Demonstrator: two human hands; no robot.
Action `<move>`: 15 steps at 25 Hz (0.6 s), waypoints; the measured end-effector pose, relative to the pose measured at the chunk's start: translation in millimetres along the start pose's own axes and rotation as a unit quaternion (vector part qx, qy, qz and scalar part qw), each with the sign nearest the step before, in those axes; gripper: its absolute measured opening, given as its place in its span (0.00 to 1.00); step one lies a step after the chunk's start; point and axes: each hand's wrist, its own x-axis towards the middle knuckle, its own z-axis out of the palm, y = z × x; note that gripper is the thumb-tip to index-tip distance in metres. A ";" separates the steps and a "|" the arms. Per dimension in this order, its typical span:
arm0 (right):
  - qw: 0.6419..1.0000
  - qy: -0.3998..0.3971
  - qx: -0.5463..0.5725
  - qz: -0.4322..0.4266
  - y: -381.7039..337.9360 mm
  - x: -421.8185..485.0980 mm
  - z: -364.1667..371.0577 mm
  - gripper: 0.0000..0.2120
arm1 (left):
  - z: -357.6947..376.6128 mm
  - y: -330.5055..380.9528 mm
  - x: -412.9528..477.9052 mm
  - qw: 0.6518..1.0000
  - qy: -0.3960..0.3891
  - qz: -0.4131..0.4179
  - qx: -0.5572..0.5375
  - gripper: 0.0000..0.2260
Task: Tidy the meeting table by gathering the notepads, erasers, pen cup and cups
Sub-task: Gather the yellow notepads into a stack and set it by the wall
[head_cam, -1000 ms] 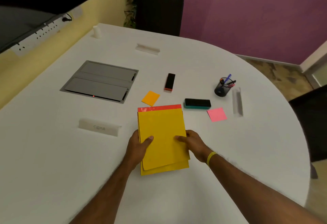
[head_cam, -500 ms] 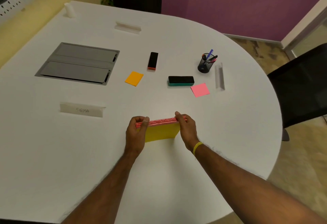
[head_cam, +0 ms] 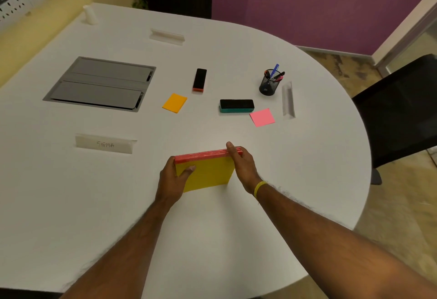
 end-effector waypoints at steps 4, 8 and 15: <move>0.996 -0.081 0.033 0.005 -3.3 -10.8 -21.5 0.29 | -2.6 21.2 1.8 0.998 -0.045 -0.034 -0.023 0.15; 0.987 -0.144 0.043 0.049 20.3 -31.5 -35.3 0.24 | -0.7 47.9 -18.0 0.994 -0.021 -0.078 -0.071 0.11; 0.983 -0.162 0.075 0.048 23.7 -56.8 -47.9 0.18 | 4.4 62.5 -69.5 0.976 0.028 -0.150 -0.157 0.08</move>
